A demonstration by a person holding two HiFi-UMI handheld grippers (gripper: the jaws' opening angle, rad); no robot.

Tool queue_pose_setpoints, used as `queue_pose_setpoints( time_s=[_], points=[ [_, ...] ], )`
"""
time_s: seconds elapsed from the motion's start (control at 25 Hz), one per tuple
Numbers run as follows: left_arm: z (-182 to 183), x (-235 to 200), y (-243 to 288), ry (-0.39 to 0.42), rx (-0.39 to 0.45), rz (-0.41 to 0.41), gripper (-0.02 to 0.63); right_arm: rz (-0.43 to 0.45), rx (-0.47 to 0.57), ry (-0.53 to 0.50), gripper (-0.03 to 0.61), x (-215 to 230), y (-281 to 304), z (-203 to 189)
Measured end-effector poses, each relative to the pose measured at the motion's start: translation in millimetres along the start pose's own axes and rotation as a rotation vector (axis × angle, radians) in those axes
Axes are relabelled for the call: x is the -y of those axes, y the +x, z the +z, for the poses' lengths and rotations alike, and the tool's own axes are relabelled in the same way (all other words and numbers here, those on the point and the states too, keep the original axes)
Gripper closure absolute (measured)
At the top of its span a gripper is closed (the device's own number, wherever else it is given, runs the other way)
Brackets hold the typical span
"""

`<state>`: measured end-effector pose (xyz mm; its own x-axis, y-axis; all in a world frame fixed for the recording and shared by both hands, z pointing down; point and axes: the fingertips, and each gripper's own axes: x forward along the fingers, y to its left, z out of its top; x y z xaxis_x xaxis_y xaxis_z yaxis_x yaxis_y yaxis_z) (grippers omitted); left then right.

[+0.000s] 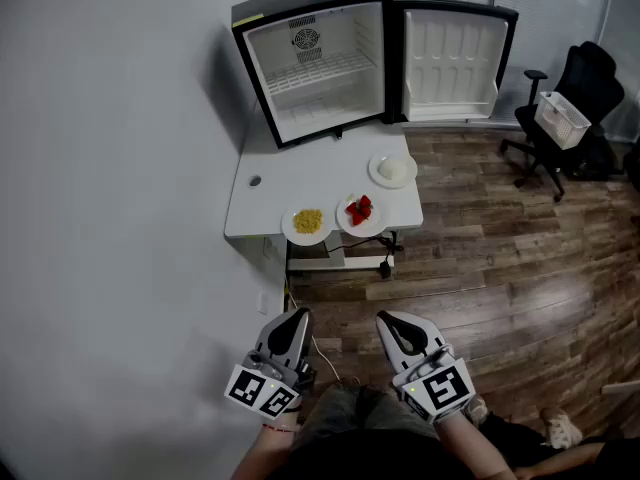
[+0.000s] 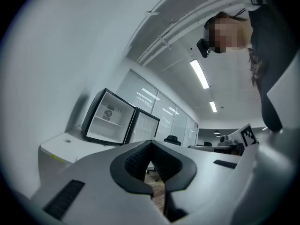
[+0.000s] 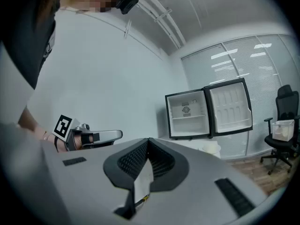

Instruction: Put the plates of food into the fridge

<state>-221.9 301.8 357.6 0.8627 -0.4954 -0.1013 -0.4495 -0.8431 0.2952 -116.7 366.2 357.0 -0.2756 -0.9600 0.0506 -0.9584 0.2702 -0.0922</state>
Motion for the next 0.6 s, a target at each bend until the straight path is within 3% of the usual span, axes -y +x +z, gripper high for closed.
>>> queue_pose_setpoints(
  time_s=[0.4,0.6],
  points=[
    [-8.9,9.9,1.0,0.005,0.007,-0.001,0.607,0.022,0.033,-0.018,0.574,-1.8,-11.5,1.9],
    [-20.1,13.0,8.9,-0.004,-0.003,-0.006,0.607,0.01,0.032,-0.096,0.574,3.8,-19.6,0.2]
  ],
)
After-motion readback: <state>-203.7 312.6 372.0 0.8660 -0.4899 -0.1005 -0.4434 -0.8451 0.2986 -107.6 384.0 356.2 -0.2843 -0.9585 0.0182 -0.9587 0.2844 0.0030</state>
